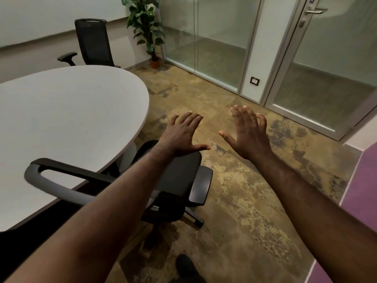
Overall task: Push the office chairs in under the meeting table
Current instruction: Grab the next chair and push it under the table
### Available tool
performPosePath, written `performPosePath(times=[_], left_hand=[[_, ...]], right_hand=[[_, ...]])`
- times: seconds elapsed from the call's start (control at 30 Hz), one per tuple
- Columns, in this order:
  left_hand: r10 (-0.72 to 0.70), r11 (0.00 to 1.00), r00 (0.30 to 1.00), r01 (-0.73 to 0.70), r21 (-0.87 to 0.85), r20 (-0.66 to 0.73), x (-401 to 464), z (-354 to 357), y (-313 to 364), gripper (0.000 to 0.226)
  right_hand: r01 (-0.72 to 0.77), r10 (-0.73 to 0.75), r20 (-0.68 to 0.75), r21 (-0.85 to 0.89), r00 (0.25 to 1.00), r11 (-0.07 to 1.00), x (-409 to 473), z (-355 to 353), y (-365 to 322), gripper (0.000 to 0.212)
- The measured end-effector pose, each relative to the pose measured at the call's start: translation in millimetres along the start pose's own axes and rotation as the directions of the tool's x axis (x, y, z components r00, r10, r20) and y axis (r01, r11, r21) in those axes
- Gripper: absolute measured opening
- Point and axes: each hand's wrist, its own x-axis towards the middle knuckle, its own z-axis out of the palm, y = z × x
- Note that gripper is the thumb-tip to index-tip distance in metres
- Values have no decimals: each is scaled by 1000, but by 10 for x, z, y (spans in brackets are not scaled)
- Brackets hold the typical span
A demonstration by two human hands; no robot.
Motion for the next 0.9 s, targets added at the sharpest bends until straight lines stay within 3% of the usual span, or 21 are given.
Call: performPosePath(times=[0.33, 0.57, 0.73, 0.9], left_hand=[[-57, 997, 994, 62, -53, 92, 730, 487, -464, 113], [-179, 981, 977, 187, -59, 114, 927, 608, -571, 109], [-386, 920, 912, 391, -15, 139, 869, 594, -769, 107], [-585, 810, 802, 586, 30, 120, 576, 432, -876, 105]], right_hand=[[-23, 23, 75, -7, 997, 1000, 600, 589, 345, 73], [60, -67, 103, 65, 992, 996, 1186, 943, 460, 77], [229, -250, 106, 178, 962, 957, 1663, 1184, 339, 72], [396, -431, 79, 274, 899, 876, 2010, 1294, 95, 73]])
